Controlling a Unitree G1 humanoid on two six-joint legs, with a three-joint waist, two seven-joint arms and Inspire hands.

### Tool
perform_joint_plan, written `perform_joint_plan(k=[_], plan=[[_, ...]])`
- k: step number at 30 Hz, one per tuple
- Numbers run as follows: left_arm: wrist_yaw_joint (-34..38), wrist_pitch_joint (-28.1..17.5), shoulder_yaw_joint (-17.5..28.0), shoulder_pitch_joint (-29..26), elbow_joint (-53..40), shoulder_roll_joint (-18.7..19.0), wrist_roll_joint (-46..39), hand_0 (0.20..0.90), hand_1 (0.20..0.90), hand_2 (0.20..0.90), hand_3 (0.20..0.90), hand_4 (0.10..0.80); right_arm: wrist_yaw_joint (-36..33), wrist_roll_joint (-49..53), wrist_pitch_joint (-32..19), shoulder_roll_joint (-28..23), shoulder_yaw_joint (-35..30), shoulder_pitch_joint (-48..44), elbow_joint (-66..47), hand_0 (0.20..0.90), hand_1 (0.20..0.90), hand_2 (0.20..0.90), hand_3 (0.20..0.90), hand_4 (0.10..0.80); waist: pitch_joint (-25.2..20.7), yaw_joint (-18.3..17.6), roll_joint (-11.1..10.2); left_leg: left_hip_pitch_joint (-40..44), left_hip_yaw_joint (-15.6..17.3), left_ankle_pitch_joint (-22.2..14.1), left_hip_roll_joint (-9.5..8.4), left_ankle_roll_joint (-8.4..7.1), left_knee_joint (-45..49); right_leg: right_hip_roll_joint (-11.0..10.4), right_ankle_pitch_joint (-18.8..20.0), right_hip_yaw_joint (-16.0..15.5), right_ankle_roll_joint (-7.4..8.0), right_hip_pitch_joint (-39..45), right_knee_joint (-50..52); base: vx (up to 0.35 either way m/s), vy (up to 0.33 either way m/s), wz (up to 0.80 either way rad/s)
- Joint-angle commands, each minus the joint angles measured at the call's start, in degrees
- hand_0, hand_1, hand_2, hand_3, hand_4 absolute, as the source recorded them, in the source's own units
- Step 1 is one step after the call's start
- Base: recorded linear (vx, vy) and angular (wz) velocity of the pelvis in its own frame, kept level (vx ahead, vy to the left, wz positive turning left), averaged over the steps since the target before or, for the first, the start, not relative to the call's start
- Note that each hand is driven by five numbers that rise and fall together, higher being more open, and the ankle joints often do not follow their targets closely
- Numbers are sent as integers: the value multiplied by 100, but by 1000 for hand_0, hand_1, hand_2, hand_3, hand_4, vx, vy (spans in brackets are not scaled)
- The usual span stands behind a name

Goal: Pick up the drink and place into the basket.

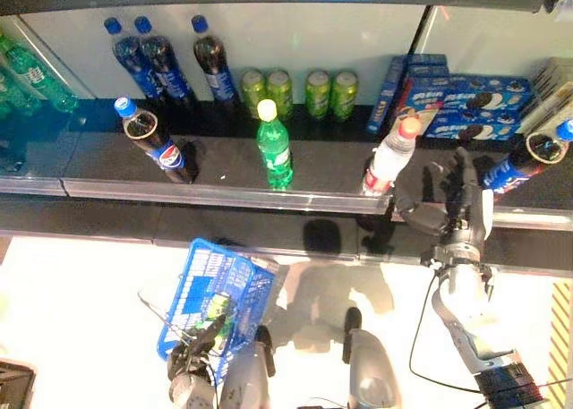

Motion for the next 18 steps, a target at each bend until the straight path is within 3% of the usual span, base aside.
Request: perform_joint_plan(k=[1, 18], plan=[[62, -709, 63, 436, -544, 418, 41, 300, 300, 300, 200, 100, -386, -411, -530, 34, -358, -488, -398, 900, 900, 900, 900, 800, -249, 152, -74, -318, -195, 435, 101, 59, 505, -96, -212, -191, -143, 225, 263, 0, 0, 0], [-270, -716, -206, 151, -855, 502, -116, 300, 300, 300, 200, 100, -724, -465, -269, 178, -50, -1949, 19, 900, 900, 900, 900, 800, 416, 430, 163, -1006, -548, 925, 4, 19, 872, -123, -213, -265, -284, -56, 535, -22, 12, 6]])
